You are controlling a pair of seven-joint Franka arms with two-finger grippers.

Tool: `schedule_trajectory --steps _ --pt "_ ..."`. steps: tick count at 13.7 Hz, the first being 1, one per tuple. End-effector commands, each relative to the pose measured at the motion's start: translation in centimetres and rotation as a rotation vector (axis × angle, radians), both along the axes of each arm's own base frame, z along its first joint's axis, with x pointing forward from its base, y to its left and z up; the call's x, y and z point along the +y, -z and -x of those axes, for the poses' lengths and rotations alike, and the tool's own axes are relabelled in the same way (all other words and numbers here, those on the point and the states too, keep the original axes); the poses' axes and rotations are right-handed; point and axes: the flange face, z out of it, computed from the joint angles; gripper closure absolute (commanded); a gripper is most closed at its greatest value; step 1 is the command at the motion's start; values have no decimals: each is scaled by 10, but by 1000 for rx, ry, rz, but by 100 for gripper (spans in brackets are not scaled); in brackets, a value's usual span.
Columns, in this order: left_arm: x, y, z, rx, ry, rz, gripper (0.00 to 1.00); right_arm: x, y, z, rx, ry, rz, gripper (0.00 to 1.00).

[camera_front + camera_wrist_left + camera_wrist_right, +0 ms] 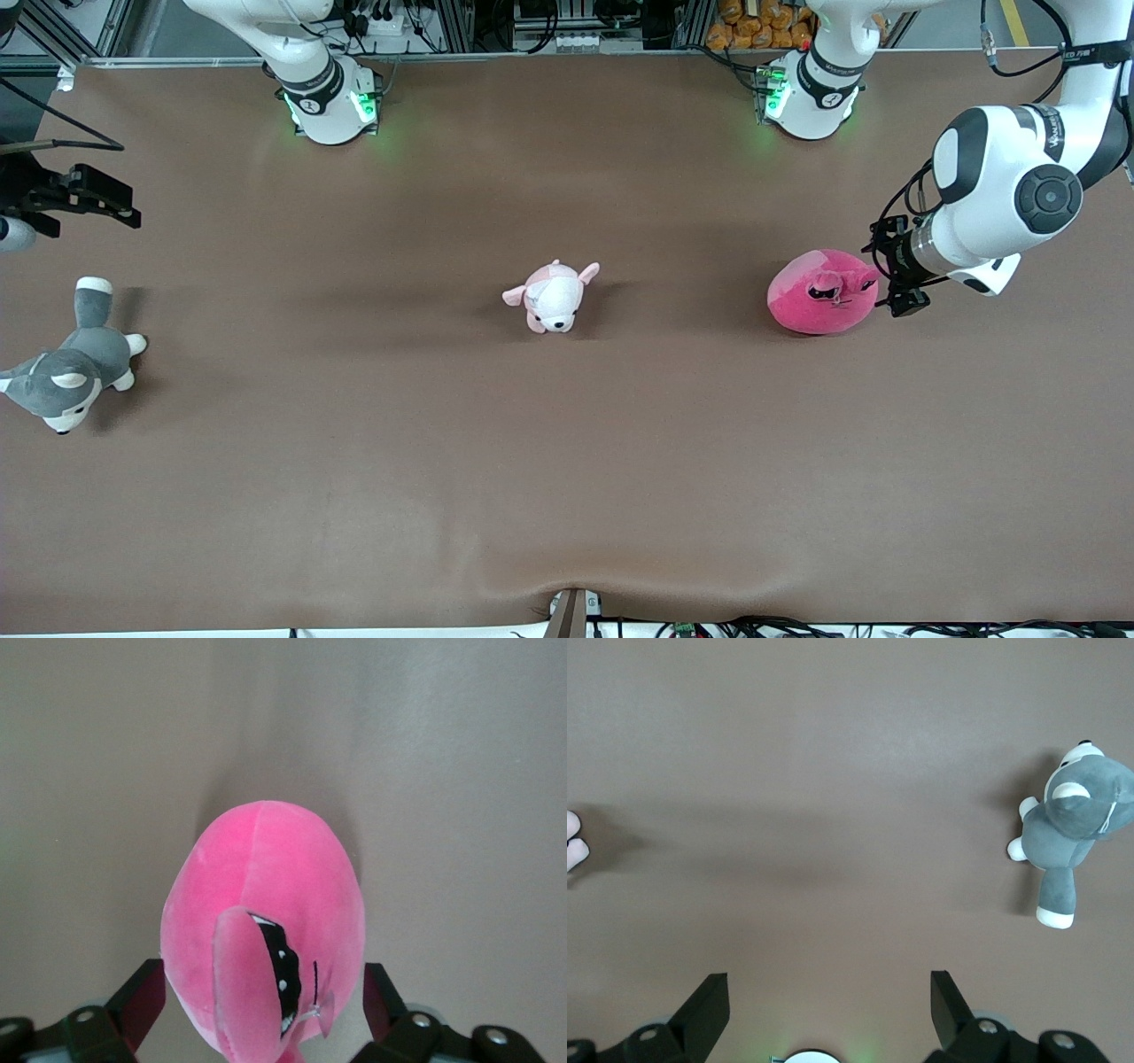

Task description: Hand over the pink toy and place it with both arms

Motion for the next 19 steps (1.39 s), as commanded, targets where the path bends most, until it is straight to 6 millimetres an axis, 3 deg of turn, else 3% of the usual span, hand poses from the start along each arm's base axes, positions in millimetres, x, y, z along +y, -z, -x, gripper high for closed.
schedule_trajectory --steps 1,5,7,10,13,17,19 --pt "-3 8 2 1 -39 29 8 6 -10 -3 -7 -3 -12 0" --pt "-2 18 7 -9 -42 30 16 32 -10 -4 -3 156 -78 0" --pt "-2 20 8 -4 -42 29 20 40 -2 -15 12 149 -98 0" --pt "-2 19 9 -2 -42 29 26 38 -4 -21 37 161 -155 0" --pt "-2 16 10 -1 -42 29 46 53 -15 -19 24 181 -138 0" --pt "-2 12 8 -2 -42 30 85 72 -16 -18 73 479 -177 0" --pt "-5 4 3 -20 -47 40 100 92 -17 -16 102 609 -180 0"
